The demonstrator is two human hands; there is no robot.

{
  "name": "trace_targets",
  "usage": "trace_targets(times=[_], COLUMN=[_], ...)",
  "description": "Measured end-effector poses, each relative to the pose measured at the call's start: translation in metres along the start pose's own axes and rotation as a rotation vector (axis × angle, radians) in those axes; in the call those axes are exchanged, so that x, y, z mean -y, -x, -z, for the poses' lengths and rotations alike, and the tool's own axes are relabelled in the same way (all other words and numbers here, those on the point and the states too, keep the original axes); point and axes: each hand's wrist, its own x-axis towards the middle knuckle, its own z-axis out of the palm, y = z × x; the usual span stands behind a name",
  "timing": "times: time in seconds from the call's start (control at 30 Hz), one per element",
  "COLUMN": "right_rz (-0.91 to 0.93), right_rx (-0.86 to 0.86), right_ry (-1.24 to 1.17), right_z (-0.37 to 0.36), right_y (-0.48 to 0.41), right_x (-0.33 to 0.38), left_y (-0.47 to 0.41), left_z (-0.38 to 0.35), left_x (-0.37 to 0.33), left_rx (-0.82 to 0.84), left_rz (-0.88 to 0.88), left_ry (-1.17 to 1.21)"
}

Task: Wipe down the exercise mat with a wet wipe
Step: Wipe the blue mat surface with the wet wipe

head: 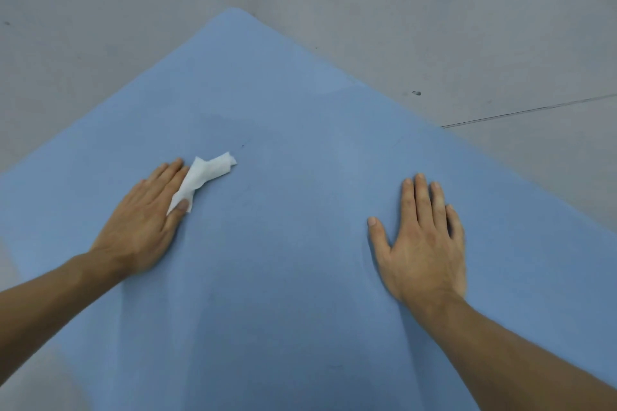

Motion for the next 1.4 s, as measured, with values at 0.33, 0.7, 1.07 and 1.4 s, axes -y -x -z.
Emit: trace_targets(times=[0.33,0.7,1.07,1.4], right_rz=[0.016,0.277,0.480,0.485], right_rx=[0.023,0.125,0.136,0.049], right_ry=[-0.003,-0.176,-0.078,-0.030], right_z=[-0.002,-0.006,-0.009,-0.016], right_y=[0.002,0.051,0.019,-0.009], right_x=[0.000,0.113,0.158,0.184], left_y=[0.013,0.030,0.073,0.100], left_z=[-0.029,0.022,0.010,-0.046], left_x=[-0.118,-0.095,0.057,-0.065], left_rx=[0.050,0.364,0.033,-0.057], left_rz=[-0.307,-0.564,0.280,-0.113], left_ry=[-0.086,-0.437,-0.047,-0.067])
